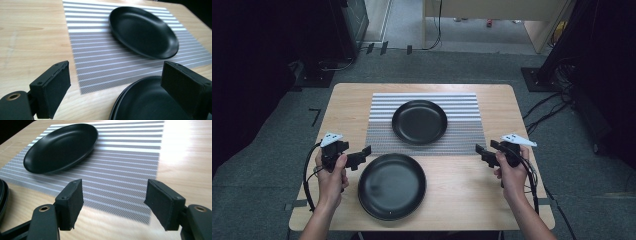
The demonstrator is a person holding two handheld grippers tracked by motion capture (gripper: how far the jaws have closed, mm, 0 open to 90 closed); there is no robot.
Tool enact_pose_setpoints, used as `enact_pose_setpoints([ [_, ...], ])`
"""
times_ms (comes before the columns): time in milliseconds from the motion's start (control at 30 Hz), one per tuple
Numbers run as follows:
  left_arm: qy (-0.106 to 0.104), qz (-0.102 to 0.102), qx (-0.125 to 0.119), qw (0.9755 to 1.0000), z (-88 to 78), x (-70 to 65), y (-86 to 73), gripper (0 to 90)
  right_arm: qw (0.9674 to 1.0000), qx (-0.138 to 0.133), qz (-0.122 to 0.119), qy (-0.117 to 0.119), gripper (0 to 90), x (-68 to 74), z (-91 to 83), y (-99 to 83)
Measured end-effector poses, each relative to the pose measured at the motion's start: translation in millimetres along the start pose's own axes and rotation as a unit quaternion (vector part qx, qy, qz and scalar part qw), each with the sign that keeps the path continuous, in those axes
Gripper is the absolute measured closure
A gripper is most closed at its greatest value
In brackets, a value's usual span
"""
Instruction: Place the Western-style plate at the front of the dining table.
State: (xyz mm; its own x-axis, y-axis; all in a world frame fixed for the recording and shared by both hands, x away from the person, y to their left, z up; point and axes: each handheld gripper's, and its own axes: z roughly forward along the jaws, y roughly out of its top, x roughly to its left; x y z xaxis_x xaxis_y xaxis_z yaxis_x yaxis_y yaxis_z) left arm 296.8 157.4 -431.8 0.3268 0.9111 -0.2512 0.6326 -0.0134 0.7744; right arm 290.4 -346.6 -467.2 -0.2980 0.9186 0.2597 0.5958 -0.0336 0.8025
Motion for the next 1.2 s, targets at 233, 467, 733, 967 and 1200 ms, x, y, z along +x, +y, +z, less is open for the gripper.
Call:
enact_pose_setpoints([
  [233, 0.018, -0.006, -0.013, 0.9997, -16.4, 11.5, -17.1, 8.8, 0.9999, -0.007, -0.001, -0.015, 29.8, -11.9, -28.1, -18.9],
  [467, 0.023, -0.005, -0.019, 0.9995, -31.9, 21.3, -38.0, 5.3, 0.9993, 0.002, -0.002, -0.036, 29.9, -26.3, -44.4, -46.9],
  [733, 0.036, -0.015, -0.016, 0.9991, -42.4, 35.0, -59.2, 3.3, 0.9988, 0.007, 0.001, -0.049, 29.9, -34.3, -58.3, -67.2],
  [967, 0.062, -0.023, -0.003, 0.9978, -46.5, 51.2, -78.3, 3.0, 0.9975, 0.006, -0.007, -0.071, 30.0, -40.7, -70.6, -79.3],
  [1200, 0.097, -0.022, 0.001, 0.9951, -54.4, 67.6, -95.3, 3.0, 0.9957, 0.005, -0.002, -0.092, 30.4, -53.1, -82.5, -90.7],
])
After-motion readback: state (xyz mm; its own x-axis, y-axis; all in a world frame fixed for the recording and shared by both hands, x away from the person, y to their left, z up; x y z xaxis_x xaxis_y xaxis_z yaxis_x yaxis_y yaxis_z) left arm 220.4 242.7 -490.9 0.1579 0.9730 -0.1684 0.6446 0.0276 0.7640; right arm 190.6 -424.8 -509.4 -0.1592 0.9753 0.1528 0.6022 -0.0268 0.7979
